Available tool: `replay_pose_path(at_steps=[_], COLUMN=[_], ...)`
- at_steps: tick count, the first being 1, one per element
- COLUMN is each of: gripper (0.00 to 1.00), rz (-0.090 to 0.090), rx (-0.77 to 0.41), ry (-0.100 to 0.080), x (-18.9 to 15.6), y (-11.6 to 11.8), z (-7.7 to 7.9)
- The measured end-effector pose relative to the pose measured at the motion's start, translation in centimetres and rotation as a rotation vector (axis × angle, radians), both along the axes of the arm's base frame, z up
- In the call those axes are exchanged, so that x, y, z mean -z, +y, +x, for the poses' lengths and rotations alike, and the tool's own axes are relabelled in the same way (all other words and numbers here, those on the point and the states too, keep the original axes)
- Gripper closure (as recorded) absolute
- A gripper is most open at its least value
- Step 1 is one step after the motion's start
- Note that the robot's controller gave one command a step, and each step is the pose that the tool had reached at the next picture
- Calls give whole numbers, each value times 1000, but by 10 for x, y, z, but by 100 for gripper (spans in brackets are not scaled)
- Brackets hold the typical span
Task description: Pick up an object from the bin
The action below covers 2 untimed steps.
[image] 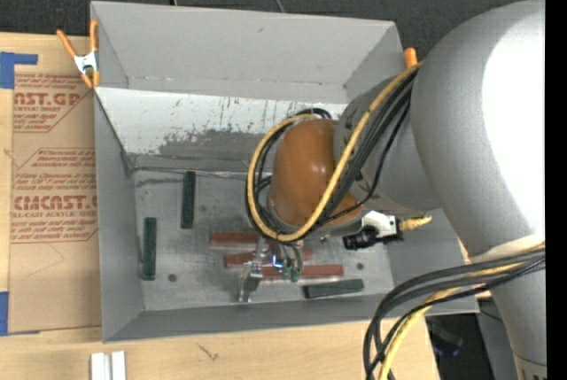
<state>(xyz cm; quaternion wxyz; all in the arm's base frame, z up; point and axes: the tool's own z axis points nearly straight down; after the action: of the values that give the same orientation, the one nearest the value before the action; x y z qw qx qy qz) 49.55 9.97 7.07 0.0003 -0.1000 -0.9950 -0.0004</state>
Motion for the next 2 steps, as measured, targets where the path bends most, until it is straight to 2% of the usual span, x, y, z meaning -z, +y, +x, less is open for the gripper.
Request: replay_pose_path(at_steps=[1, 2], gripper=[100, 100], rz=[1, 1], rx=[-198, -199], ry=[12, 12], x=[2, 2], y=[9, 9], z=[1, 1])
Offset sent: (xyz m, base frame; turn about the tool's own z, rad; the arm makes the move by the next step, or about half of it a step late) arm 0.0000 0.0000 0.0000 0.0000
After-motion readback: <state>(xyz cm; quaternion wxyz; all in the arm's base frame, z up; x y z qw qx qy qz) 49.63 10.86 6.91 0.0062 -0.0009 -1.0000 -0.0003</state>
